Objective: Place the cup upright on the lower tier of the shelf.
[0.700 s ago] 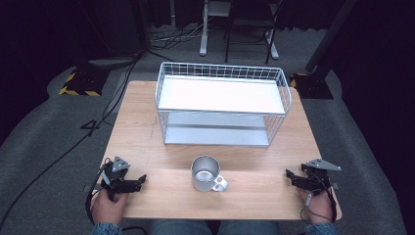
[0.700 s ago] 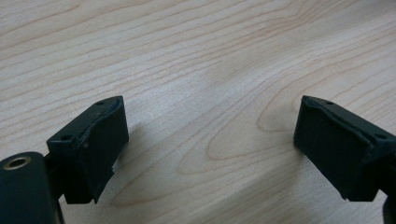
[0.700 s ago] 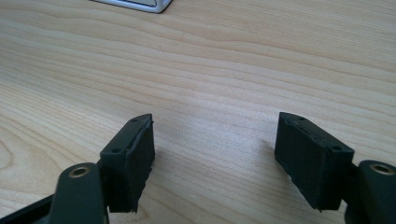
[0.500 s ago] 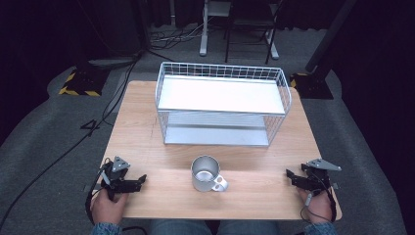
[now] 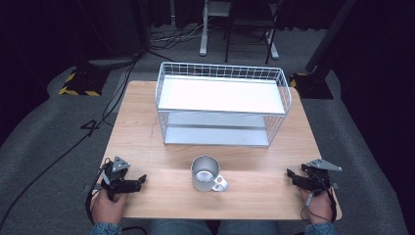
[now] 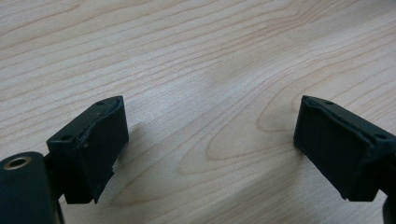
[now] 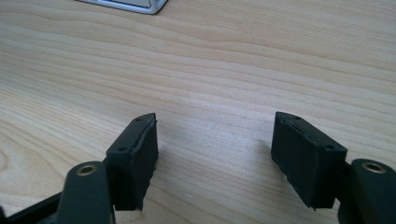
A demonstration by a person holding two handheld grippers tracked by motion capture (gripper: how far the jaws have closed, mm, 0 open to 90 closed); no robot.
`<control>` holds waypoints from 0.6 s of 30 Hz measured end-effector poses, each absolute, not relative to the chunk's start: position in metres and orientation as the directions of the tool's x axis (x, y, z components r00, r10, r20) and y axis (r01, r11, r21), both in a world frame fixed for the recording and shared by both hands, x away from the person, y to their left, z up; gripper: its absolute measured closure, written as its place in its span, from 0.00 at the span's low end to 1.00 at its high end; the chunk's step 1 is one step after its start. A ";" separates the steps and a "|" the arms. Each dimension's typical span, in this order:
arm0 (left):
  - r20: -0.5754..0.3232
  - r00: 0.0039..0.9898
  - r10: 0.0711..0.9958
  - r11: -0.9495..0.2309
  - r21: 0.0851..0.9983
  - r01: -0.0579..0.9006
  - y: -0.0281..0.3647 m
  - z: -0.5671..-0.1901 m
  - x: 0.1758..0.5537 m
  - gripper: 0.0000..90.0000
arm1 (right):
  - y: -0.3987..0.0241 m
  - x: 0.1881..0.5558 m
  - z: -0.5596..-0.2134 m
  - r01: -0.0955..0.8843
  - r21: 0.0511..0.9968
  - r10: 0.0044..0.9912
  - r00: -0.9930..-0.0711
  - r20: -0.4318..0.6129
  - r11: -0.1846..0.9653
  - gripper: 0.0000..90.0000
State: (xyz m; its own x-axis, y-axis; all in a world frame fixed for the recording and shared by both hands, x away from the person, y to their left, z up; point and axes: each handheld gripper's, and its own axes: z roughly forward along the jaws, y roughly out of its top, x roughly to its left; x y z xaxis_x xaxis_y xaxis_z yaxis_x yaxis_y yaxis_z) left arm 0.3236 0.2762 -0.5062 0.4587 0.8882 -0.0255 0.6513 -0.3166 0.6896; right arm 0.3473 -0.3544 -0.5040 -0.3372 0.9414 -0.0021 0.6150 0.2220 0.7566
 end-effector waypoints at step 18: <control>-0.024 0.458 0.889 -0.317 0.689 0.652 0.276 -0.506 0.324 0.12 | -0.335 0.325 -0.467 0.535 0.812 0.891 -0.452 0.042 0.233 0.36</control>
